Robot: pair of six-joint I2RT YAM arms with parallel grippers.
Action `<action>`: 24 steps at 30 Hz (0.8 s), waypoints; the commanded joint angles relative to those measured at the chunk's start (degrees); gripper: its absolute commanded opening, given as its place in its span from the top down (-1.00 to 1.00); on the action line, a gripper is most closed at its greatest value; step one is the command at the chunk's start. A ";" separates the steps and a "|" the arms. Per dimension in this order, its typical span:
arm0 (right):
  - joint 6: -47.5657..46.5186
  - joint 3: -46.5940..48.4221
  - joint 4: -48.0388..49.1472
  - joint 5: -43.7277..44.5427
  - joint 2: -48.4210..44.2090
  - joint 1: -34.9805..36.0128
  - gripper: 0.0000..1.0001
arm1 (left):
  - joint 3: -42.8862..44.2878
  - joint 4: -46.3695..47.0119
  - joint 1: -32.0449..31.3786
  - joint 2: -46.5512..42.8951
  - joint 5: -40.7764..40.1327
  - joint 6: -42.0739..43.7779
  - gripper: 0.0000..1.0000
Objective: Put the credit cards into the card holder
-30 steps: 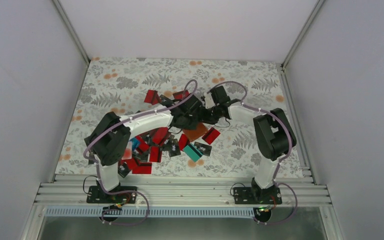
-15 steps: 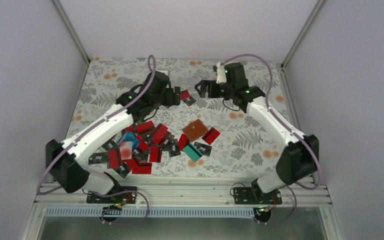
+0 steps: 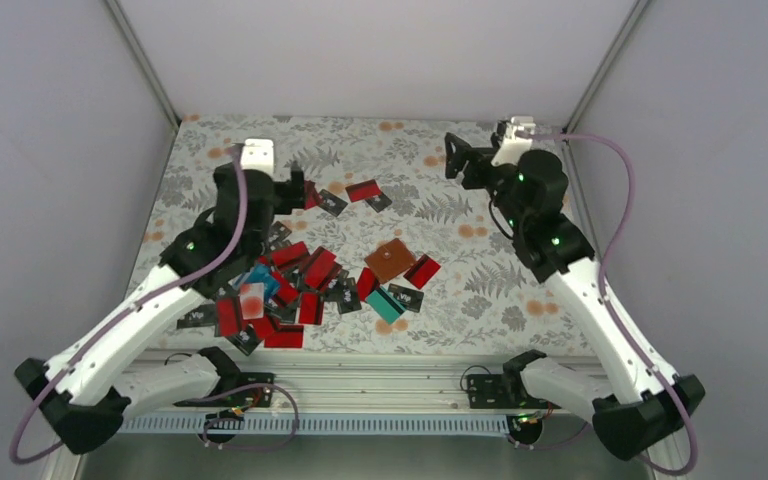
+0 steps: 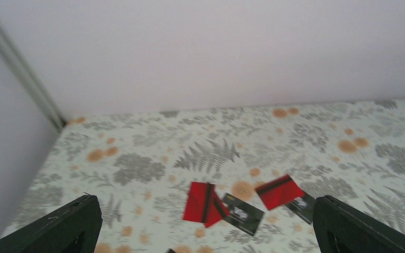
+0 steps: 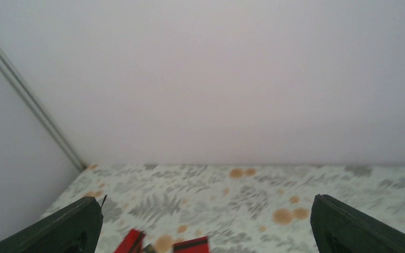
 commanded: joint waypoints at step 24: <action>-17.37 -45.81 50.73 7.02 7.21 -15.82 -1.00 | -49.40 69.73 23.29 3.53 8.21 18.14 -1.00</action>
